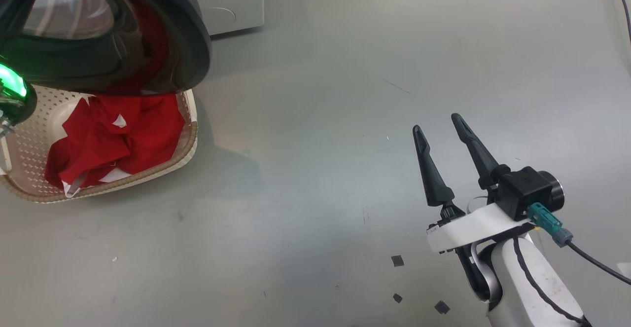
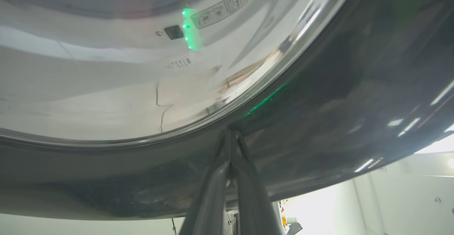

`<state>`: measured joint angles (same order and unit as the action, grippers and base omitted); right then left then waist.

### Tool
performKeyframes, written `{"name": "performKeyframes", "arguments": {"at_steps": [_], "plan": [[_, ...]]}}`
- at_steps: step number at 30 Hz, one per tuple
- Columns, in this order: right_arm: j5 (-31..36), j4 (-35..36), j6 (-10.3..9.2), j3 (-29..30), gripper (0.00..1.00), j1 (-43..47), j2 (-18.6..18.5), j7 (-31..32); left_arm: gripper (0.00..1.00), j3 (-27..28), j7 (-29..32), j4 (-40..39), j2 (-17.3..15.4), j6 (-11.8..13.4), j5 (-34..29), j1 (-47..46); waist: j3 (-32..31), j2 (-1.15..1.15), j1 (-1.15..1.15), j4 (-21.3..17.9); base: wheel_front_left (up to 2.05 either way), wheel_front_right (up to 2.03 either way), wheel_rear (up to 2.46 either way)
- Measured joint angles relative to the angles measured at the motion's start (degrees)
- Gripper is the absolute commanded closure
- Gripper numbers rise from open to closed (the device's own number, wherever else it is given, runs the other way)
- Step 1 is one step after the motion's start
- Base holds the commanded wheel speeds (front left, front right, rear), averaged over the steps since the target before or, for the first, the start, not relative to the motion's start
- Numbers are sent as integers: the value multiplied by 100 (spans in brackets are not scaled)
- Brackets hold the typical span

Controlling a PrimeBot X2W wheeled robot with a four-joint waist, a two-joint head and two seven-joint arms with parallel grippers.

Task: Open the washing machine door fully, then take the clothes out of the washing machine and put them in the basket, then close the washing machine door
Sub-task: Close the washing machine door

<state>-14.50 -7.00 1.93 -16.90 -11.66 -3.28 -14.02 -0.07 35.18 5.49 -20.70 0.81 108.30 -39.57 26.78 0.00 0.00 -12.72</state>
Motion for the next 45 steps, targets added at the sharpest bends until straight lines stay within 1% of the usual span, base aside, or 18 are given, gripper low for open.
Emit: {"name": "performKeyframes", "arguments": {"at_steps": [15, 17, 22, 29, 33, 35, 42, 45], "plan": [[-56, 129, 3, -31, 0, -348, 20, -43, 100, 44, -504, 337, 33, -19, -416, -895, 418, 0, 0, -223, 0, 0, 0], [-57, 130, 3, -35, 0, -352, 21, -43, 100, 41, -560, 389, 33, -57, -523, -1006, 455, 0, 0, -264, 0, 0, 0], [-65, 129, 48, -79, 0, -421, 30, -43, 100, 36, -721, 586, -20, -60, -746, -1244, 526, 0, 0, -377, 0, 0, 0], [-263, 153, 44, -115, 0, -441, 47, -43, 100, 21, -956, 847, -45, -69, -1067, -1594, 615, 0, 0, -513, 0, 0, 0], [-281, 157, 38, -126, 0, -448, 48, -43, 100, -8, -1093, 1042, -49, -111, -1200, -1777, 641, 0, 0, -549, 0, 0, 0], [-290, 166, 36, -149, 0, -454, 49, -43, 100, -31, -1196, 1099, -93, -110, -1413, -1850, 653, 0, 0, -561, 0, 0, 0], [-313, 176, 35, -203, 0, -553, 49, -43, 100, -103, -1410, 1326, -129, -123, -1629, -2090, 699, 0, 0, -586, 0, 0, 0], [-313, 175, -8, -191, 0, -553, 51, -43, 100, -162, -1407, 1426, -86, -226, -1629, -2100, 701, 0, 0, -575, 0, 0, 0]]}}
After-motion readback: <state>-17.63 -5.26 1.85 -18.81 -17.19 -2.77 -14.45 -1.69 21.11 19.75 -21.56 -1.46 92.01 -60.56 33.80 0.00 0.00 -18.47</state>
